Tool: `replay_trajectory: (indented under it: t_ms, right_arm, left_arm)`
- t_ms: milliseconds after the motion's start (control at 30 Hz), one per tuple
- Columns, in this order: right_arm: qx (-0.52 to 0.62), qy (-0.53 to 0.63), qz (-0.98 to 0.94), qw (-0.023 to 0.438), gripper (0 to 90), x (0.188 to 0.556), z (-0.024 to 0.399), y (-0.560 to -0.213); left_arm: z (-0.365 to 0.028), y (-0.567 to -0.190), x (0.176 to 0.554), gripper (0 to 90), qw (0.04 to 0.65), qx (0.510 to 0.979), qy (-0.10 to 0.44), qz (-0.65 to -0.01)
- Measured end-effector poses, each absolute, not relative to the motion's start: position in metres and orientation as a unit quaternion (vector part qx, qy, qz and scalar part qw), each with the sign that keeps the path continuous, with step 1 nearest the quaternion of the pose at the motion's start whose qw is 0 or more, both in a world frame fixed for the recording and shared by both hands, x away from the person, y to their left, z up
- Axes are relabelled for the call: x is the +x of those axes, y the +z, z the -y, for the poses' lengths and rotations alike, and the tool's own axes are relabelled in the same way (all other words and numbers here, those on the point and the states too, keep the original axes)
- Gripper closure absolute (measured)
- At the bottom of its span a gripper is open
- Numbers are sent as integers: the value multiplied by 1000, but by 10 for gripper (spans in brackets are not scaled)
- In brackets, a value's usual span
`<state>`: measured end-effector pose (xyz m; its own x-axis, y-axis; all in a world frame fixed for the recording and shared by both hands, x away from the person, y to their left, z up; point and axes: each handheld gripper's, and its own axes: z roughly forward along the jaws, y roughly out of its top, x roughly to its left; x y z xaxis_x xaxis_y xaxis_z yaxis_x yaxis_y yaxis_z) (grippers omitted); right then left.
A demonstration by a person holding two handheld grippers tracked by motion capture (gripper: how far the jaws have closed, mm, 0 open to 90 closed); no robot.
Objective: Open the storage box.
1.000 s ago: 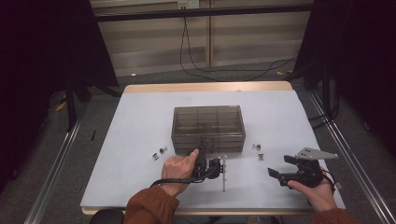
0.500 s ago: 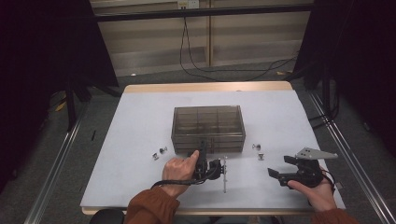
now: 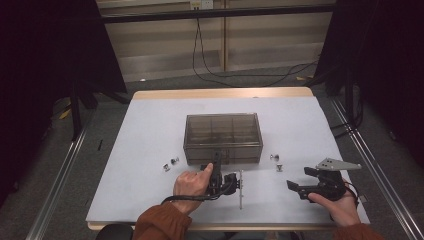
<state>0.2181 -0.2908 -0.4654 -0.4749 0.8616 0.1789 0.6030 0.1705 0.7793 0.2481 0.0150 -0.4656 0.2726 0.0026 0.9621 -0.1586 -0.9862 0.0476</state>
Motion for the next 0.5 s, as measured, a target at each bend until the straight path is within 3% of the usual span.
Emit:
replay_trajectory:
  t_ms: [500]
  right_arm:
    - [490,419,-748,155,127,218,291,-465]
  left_arm:
    - [-18,-465,237,809,69,795,601,57]
